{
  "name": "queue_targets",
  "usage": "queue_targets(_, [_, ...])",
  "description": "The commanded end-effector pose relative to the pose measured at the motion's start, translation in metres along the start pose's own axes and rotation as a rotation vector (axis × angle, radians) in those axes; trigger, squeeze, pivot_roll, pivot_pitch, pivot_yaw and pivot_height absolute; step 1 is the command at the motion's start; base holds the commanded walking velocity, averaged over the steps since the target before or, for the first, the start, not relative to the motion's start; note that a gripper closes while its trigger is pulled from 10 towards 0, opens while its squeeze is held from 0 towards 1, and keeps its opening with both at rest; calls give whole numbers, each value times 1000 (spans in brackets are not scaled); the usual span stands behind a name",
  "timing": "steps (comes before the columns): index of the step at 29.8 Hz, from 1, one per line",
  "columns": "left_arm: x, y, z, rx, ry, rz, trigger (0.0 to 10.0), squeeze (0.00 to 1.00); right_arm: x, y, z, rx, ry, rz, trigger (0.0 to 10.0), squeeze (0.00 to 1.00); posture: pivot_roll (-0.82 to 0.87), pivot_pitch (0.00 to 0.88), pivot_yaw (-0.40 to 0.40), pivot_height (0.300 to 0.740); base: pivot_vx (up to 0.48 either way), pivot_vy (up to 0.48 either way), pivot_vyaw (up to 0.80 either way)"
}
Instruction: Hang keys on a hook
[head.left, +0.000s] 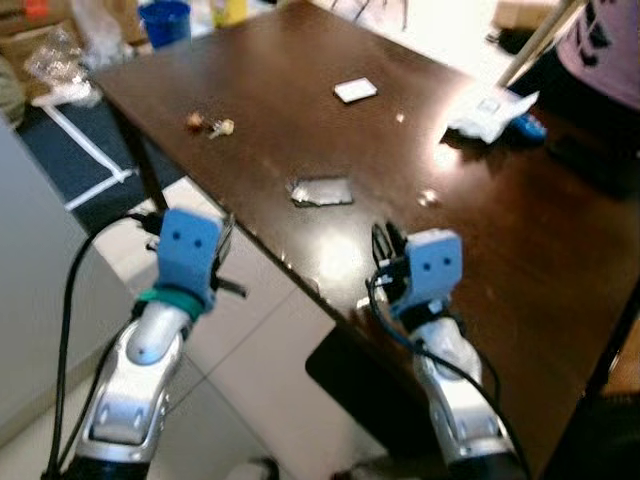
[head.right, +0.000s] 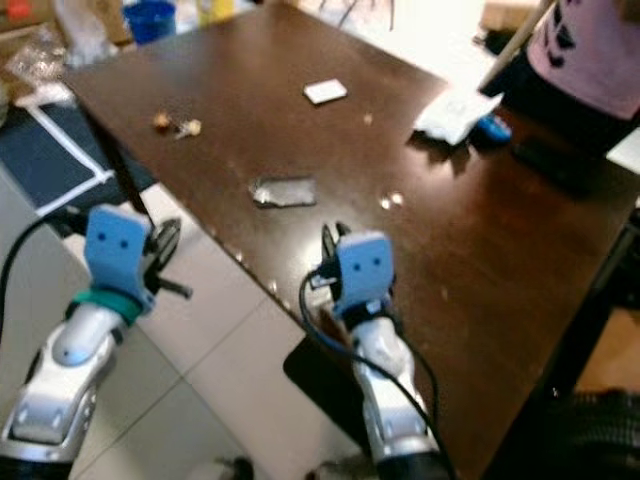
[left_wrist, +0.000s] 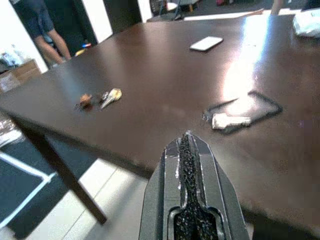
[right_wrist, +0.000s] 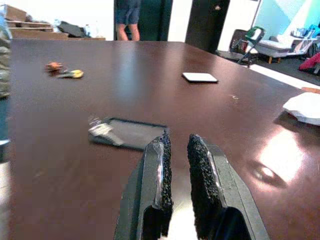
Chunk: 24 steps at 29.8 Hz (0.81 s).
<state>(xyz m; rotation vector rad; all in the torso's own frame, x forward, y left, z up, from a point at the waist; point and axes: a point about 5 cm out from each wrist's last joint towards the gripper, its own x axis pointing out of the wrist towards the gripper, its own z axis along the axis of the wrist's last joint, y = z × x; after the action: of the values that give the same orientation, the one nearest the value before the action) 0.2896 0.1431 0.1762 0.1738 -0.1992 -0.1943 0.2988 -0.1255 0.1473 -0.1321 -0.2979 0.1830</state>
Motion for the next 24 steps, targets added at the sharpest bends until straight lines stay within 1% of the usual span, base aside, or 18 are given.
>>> queue_targets(1, [1, -5, 8, -14, -19, -37, 10000, 0, -3, -1, -3, 9, 16, -6, 10000, 0, 59, 81, 86, 740, 465, 0, 0])
queue_targets(4, [3, -5, 12, -22, -32, -44, 10000, 0, -3, -1, -3, 10, 16, -6, 10000, 0, 59, 81, 86, 740, 465, 0, 0])
queue_targets(6, [4, -7, 17, -23, -45, -67, 10000, 0, -3, 0, -3, 10, 16, -8, 10000, 0, 61, 83, 90, 740, 461, 0, 0])
queue_targets(8, [4, -10, 18, -21, -44, -100, 10000, 0, -3, 0, -3, 10, 16, -10, 10000, 0, 61, 83, 90, 740, 461, 0, 0])
queue_targets(12, [3, -11, 17, -20, -42, -110, 10000, 0, -3, 0, -3, 9, 16, -10, 10000, 0, 61, 83, 90, 740, 461, 0, 0])
queue_targets(13, [-1, -18, 10, -25, 1, -201, 10000, 0, -3, 0, -3, 9, 17, -12, 10000, 0, 61, 82, 93, 740, 0, 0, 0])
queue_targets(14, [-1, -18, 10, -25, 1, -201, 10000, 0, -3, 0, -3, 9, 17, -12, 10000, 0, 61, 82, 93, 740, 0, 0, 0])
queue_targets(16, [-13, -29, -3, -10, 77, -385, 10000, 0, -2, 0, -3, 9, 17, -14, 10000, 0, 59, 81, 94, 740, 0, 0, 0])
queue_targets(17, [-22, -32, -12, 22, 123, -483, 10000, 0, -2, -1, -3, 8, 16, -16, 10000, 0, 59, 81, 94, 740, 0, 0, 0])
queue_targets(18, [-22, -32, -12, 22, 123, -483, 10000, 0, -2, -1, -3, 8, 16, -16, 10000, 0, 59, 81, 94, 740, 0, 0, 0])
queue_targets(19, [-28, -33, -16, 45, 149, -535, 10000, 0, -2, -1, -3, 8, 16, -17, 10000, 0, 58, 81, 94, 740, 0, 0, 0])
queue_targets(20, [-28, -33, -16, 45, 149, -535, 10000, 0, -2, -1, -3, 8, 16, -17, 10000, 0, 58, 81, 94, 740, 0, 0, 0])
queue_targets(22, [-35, -28, -23, 73, 193, -584, 10000, 0, -1, -4, -4, 1, 17, -23, 10000, 0, 56, 81, 95, 740, 0, 0, 0])
queue_targets(23, [-35, -28, -23, 73, 193, -584, 10000, 0, -1, -4, -4, 1, 17, -23, 10000, 0, 56, 81, 95, 740, 0, 0, 0])
queue_targets(24, [-37, -25, -25, 80, 201, -589, 10000, 0, -1, -5, -4, -4, 18, -26, 10000, 0, 56, 81, 95, 740, 0, 0, 0])
